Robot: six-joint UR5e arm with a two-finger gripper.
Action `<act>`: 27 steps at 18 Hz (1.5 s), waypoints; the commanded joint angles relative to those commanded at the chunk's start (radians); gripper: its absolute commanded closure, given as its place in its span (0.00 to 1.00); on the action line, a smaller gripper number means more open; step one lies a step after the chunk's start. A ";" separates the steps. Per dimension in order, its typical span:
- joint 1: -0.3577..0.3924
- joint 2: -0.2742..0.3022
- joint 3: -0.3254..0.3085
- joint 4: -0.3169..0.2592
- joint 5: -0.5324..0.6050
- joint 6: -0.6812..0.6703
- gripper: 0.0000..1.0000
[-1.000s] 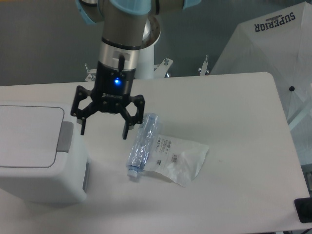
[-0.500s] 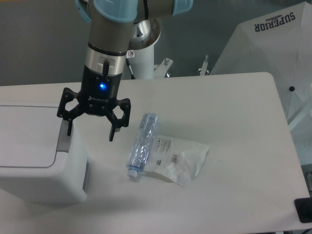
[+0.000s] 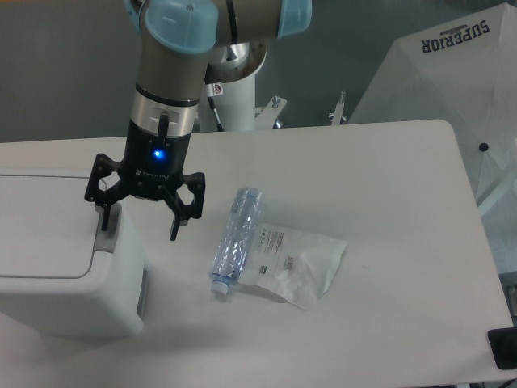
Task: Open the trash can
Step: 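Lower the gripper fingers onto the trash can lid edge, then push the lid edge down with the gripper to tip the lid open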
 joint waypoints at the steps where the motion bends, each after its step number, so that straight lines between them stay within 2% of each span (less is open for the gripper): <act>1: 0.000 -0.002 0.000 0.000 0.000 0.000 0.00; 27: 0.002 -0.021 0.000 0.018 0.018 0.009 0.00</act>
